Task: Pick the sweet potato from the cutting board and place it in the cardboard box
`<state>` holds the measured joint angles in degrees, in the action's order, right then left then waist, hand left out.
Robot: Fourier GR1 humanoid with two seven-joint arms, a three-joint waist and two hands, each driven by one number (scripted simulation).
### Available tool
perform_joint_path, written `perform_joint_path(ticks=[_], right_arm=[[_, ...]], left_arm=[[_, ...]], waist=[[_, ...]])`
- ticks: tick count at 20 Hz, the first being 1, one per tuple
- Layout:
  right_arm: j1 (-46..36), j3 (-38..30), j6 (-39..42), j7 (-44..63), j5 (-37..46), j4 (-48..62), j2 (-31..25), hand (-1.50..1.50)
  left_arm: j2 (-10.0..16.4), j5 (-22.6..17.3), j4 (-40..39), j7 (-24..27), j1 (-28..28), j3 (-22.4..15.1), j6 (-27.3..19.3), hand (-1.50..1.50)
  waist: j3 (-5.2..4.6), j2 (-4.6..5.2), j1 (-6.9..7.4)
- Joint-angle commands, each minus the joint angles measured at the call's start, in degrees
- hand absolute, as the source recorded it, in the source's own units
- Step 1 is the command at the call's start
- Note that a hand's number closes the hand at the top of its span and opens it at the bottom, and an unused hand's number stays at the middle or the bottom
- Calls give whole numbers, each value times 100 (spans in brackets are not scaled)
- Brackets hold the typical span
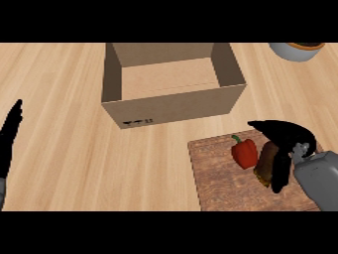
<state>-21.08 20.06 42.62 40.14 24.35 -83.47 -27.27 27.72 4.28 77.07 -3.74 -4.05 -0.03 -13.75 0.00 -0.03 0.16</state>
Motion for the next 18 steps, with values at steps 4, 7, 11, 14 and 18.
perform_joint_path(ticks=[4, 7, 11, 14, 18], right_arm=[[52, -180, 428, 20, 314, 61, 386, -150], [0, -50, 759, 614, 294, 27, 432, -150], [282, 167, 393, 792, 725, 157, 789, -150], [366, 201, 181, 400, 1082, 427, 717, -150], [20, 415, -593, -703, 1876, 982, 300, 150]], left_arm=[[-136, 128, -179, 162, -128, 323, 335, 0], [-201, 210, 247, -258, -2, 178, 232, 0], [-177, 189, -176, 11, -196, 377, 451, 0], [-218, 294, -556, -49, -602, 479, 458, 0], [-401, 425, -133, 190, -43, 429, 252, 0]], waist=[[-1, 4, -5], [-1, -2, 5], [-1, 4, -5], [-1, 10, -28], [4, 18, 44]])
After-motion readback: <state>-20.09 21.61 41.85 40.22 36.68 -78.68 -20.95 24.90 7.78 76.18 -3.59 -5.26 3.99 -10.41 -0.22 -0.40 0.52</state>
